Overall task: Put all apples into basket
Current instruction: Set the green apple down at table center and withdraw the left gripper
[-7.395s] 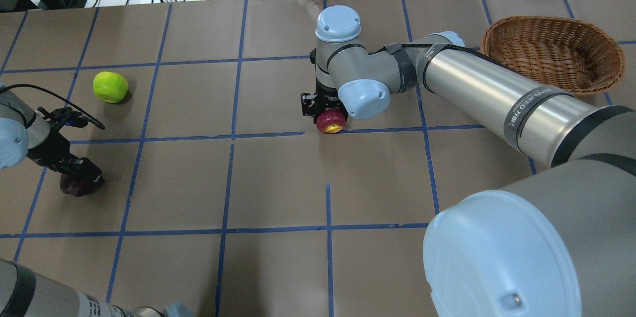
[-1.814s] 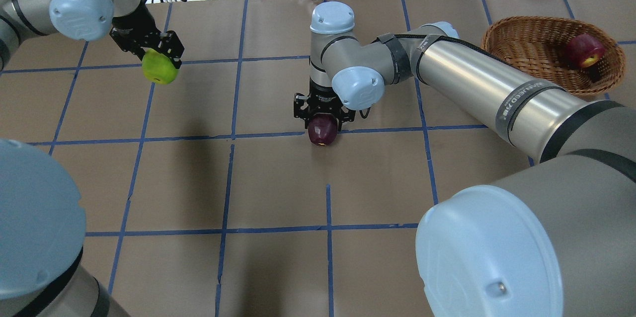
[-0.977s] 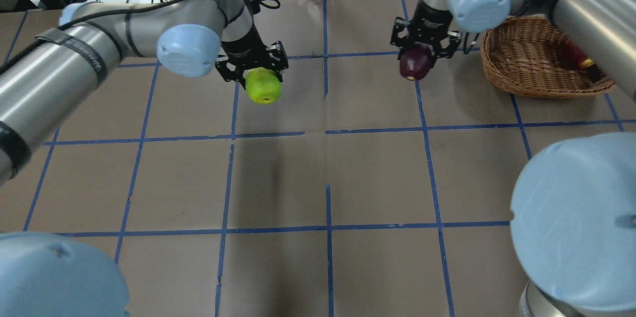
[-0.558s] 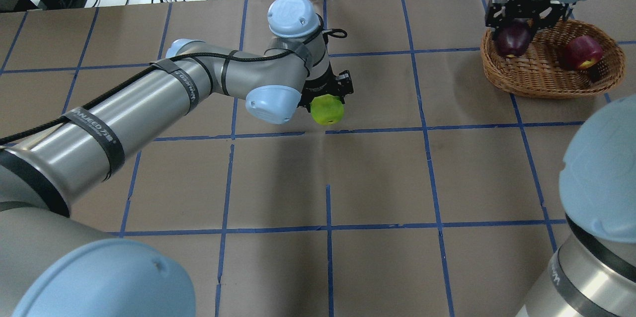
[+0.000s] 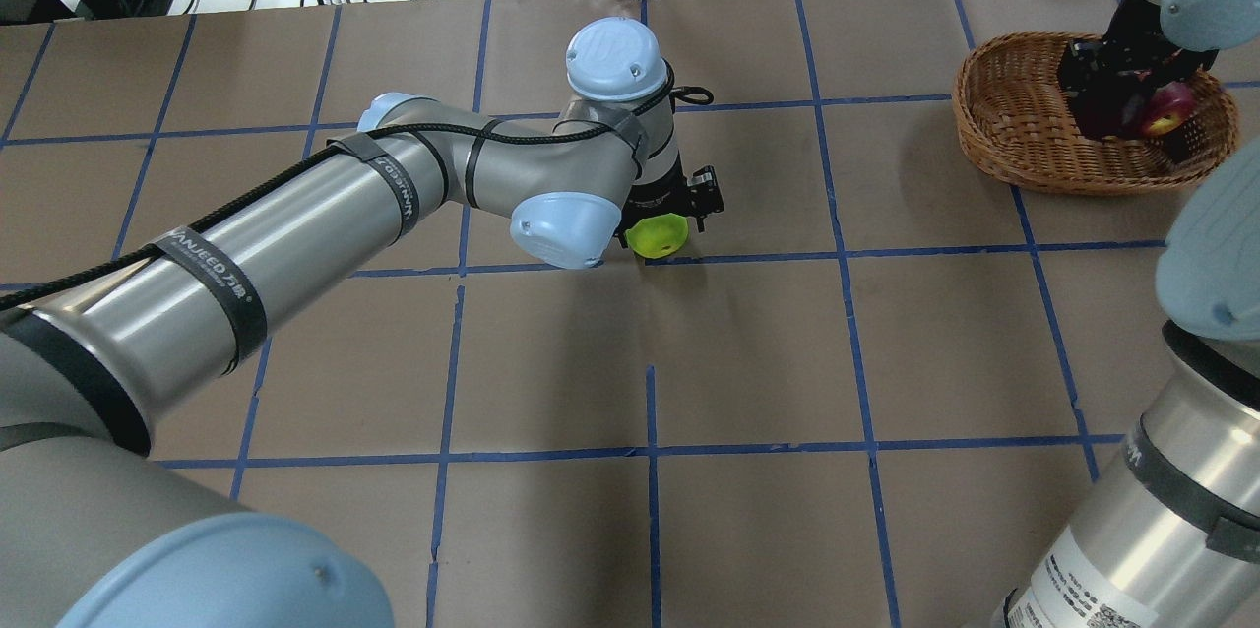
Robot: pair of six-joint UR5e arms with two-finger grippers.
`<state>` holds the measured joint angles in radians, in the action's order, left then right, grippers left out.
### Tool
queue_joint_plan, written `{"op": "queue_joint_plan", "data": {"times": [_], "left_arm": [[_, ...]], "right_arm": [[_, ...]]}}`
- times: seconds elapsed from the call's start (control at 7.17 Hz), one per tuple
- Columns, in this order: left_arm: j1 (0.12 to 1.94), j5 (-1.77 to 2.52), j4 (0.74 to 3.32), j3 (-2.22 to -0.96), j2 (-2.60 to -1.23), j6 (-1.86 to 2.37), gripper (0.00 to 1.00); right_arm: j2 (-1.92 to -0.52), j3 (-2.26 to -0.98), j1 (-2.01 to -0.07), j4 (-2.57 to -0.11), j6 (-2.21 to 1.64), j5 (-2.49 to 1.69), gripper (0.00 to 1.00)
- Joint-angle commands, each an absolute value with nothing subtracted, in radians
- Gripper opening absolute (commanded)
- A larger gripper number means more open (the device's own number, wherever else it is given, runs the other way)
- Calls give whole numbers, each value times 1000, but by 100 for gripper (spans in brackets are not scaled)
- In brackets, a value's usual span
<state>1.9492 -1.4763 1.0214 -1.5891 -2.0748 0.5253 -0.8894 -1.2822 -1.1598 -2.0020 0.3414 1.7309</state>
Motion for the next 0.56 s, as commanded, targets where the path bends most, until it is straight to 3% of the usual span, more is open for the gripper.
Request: {"op": "queue_joint_plan", "data": {"times": [0.0,0.42], "left_arm": [[1912,-1486,1272,-1586,-1892,525,100],[1801,-1595,1538,-1605,-1654,319,100]], "right_arm": [[-865,-1279,-1152,-2071,373,1740,100],[-975,-1275,-1186,-1937,350,1724,100]]}}
